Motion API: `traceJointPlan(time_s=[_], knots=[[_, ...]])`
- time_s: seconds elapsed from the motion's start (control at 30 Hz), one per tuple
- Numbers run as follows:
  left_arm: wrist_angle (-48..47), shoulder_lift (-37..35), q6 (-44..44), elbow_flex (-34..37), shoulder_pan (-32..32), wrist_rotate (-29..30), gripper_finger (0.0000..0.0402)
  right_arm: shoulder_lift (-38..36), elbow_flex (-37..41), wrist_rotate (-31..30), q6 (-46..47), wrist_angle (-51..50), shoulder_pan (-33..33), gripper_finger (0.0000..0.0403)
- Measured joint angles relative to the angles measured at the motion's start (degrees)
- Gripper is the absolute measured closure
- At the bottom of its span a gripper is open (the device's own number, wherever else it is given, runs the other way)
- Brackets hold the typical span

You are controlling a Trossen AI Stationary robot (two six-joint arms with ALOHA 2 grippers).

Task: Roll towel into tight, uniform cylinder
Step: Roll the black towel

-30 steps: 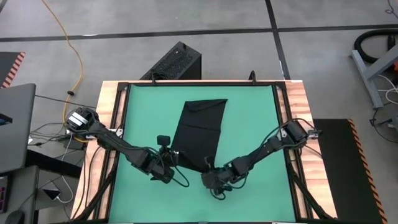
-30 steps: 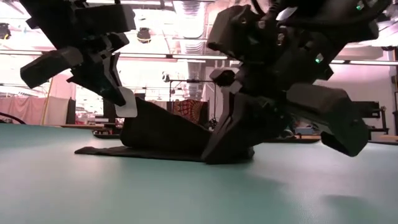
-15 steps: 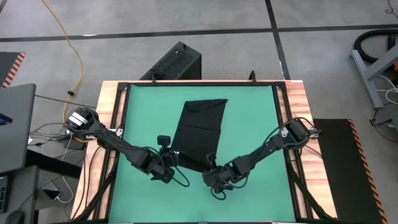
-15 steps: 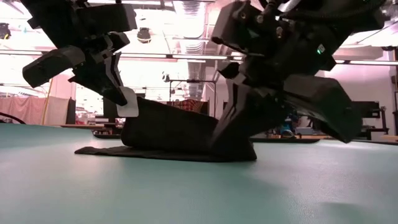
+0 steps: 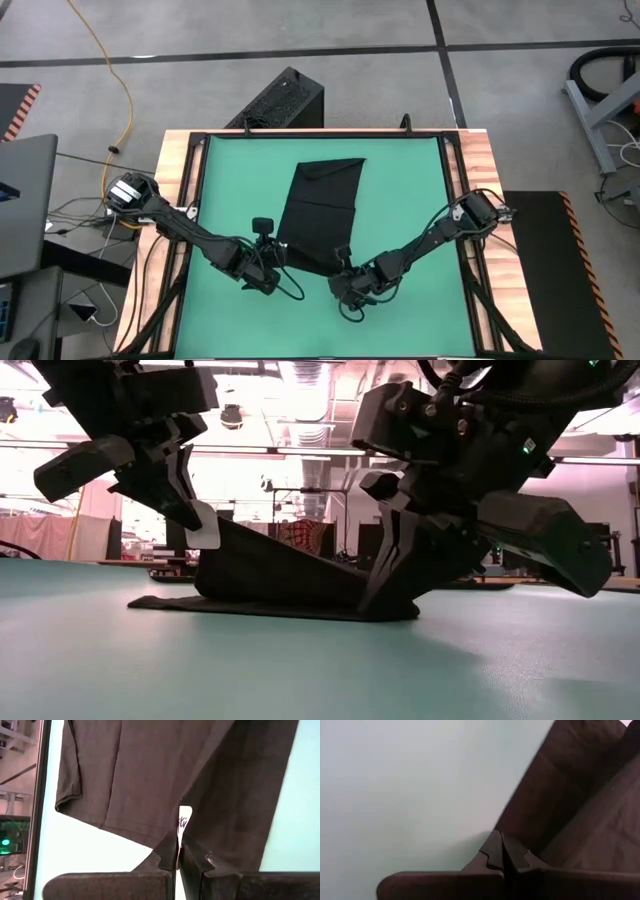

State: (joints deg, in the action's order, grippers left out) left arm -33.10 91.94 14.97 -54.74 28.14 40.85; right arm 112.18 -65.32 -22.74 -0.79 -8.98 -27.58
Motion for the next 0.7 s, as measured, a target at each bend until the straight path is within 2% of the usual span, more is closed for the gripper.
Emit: traceJointPlan(time_s=[0.43,0.53,0.7], knots=[[-2.9,0.0,9.1,1.7,2.0,-12.0,0.0401,-0.1,0.0,0.1,0.5,-1.1,-0.1,0.0398],[-3.7,0.0,11.7,2.2,3.4,-12.0,0.0401,-0.1,0.0,0.1,0.4,-1.3,-0.1,0.0398],[0.4,0.0,11.1,2.6,4.2,-11.4,0.0401,-0.1,0.0,0.1,0.4,-1.3,0.0,0.0398]])
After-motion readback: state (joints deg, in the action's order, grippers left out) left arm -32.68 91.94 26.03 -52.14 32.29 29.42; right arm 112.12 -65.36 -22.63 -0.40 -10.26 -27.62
